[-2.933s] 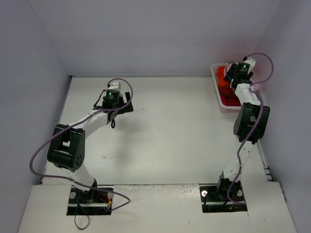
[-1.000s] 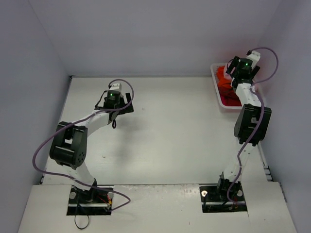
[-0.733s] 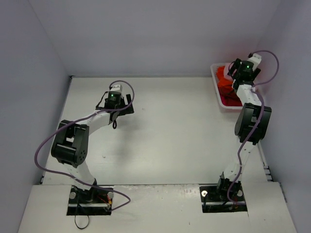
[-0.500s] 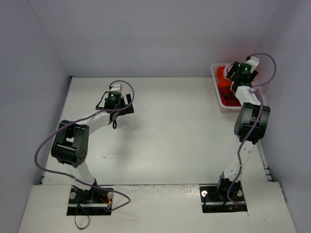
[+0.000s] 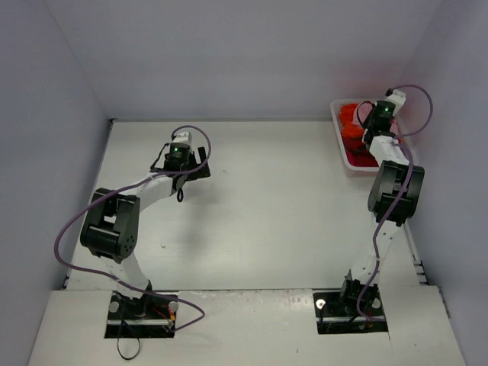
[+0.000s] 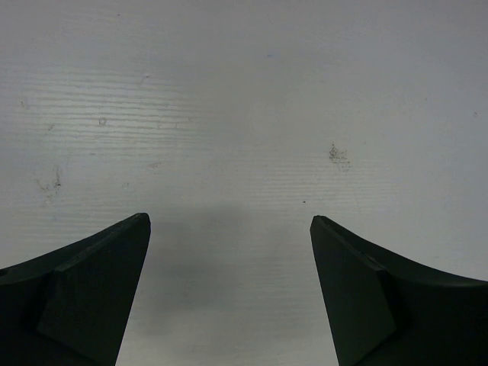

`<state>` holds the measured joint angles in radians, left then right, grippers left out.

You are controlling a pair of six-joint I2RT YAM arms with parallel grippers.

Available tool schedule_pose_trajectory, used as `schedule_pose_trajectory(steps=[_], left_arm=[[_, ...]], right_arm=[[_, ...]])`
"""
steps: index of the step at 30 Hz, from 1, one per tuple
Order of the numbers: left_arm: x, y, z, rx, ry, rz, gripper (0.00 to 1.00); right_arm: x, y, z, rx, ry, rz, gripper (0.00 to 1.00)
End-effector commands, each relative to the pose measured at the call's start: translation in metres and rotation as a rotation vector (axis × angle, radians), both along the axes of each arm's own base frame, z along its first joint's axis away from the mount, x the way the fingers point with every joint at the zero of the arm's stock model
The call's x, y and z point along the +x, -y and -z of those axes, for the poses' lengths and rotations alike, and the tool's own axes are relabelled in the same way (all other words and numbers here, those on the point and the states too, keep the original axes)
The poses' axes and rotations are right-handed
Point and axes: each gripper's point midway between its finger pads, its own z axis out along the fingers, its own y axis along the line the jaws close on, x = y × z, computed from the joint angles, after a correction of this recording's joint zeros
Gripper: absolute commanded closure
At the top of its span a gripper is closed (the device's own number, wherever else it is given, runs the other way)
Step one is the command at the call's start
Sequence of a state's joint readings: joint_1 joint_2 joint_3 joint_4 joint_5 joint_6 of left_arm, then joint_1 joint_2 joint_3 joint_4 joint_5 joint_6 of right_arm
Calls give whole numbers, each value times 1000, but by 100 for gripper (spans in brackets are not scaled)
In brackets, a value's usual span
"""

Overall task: Fold and stack the t-shirts
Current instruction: Move the tshirt to the center of the board

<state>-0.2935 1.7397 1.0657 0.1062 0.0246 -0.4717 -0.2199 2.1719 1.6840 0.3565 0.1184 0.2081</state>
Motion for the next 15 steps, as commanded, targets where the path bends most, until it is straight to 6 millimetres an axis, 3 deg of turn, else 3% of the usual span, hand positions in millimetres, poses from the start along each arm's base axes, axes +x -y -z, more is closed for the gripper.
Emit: schedule_pose_trajectory(steps=[1,6,7,15], left_arm=[[19,5,-33,-27,107,-5,18],[19,5,-34,-27,111,-6,18],[19,5,-35,-28,110,-5,18],[14,3,-41,-31,118,-9,18]], right_arm=[[18,-24,-53,-15,136,-68,100],[24,-57,-92,-40,184,-127,100],[25,-69,-107,-43,205,-147,100],[17,-114,-172,-26,292,-235,100]])
